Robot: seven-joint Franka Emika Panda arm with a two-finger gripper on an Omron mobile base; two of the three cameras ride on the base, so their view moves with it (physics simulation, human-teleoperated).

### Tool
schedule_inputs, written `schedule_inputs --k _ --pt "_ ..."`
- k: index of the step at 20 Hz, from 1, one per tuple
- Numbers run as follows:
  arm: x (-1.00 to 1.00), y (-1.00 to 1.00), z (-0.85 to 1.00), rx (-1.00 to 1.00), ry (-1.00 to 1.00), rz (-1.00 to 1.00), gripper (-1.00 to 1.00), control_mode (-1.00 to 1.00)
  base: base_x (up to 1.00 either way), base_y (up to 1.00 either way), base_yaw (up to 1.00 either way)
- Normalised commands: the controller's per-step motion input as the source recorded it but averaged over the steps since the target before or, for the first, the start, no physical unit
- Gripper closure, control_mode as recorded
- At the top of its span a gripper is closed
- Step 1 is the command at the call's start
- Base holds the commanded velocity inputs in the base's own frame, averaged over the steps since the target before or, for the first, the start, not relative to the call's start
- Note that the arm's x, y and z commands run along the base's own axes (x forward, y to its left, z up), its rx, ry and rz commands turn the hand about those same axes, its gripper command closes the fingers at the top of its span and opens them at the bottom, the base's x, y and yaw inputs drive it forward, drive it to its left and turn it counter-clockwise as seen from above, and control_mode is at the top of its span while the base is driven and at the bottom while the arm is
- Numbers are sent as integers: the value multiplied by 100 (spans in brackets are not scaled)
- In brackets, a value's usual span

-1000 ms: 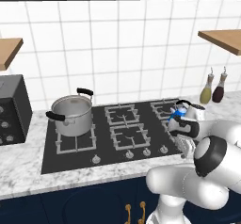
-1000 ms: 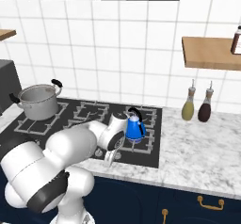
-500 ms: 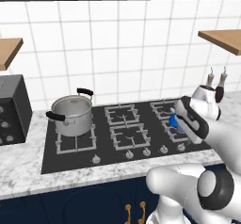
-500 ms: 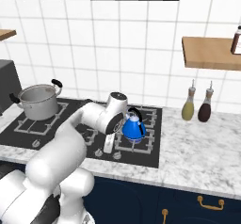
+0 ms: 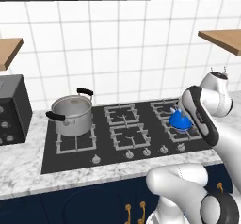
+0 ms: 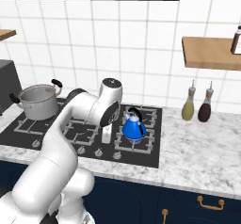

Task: Pick the kettle from the counter and place it on a stove burner. Then turn the burner on.

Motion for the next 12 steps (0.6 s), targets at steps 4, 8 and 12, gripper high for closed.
schedule_inputs --k 4,8,12 --pt "0 0 26 -2 -14 5 -100 -100 0 0 0" --pt "0 0 25 0 -13 6 -100 -100 0 0 0" --pt "0 0 31 0 -8 6 -100 -100 0 0 0"
